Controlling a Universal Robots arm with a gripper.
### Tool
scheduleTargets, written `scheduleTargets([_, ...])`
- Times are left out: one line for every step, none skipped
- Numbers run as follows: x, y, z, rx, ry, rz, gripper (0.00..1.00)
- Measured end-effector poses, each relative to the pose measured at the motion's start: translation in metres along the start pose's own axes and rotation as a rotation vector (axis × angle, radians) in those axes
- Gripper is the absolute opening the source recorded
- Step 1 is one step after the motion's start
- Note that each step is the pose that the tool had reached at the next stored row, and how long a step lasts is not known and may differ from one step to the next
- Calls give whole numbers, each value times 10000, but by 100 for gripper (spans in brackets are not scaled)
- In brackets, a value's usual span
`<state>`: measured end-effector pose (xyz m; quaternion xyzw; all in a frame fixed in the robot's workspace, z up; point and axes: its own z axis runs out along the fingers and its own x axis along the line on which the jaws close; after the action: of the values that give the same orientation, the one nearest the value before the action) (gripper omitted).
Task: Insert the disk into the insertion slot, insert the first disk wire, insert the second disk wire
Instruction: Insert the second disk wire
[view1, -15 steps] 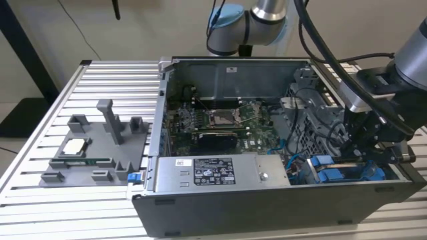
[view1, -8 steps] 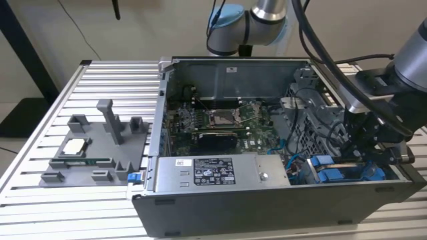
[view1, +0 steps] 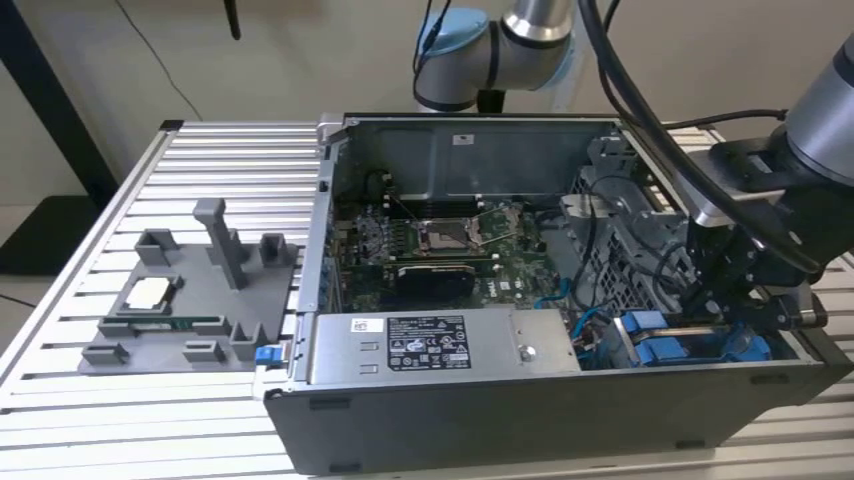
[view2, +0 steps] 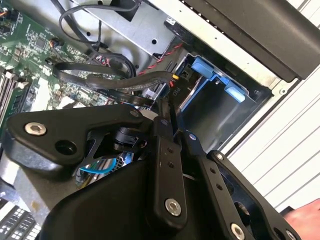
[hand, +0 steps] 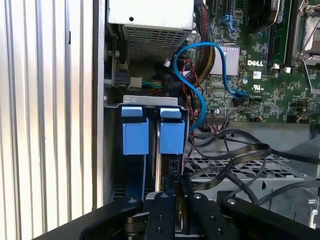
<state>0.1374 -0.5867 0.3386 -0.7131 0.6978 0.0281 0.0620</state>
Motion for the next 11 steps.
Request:
scheduleTargets([0,0,0,2,0,16,16])
scheduleTargets([0,0,0,4,1,28,16])
scheduleTargets([0,0,0,5,2,38,16])
scheduleTargets([0,0,0,6,2,44,16])
scheduleTargets([0,0,-1,7,2,49,16])
scheduleTargets([-1,0,-2,7,0,54,16])
scheduleTargets([-3,0,-3,8,1,58,16])
scheduleTargets([-6,0,-4,9,4,63,16])
scheduleTargets([-8,-1,-4,10,3,67,16])
scheduleTargets([-10,0,3,11,-9,73,16])
scheduleTargets([-14,0,1,11,-3,81,16])
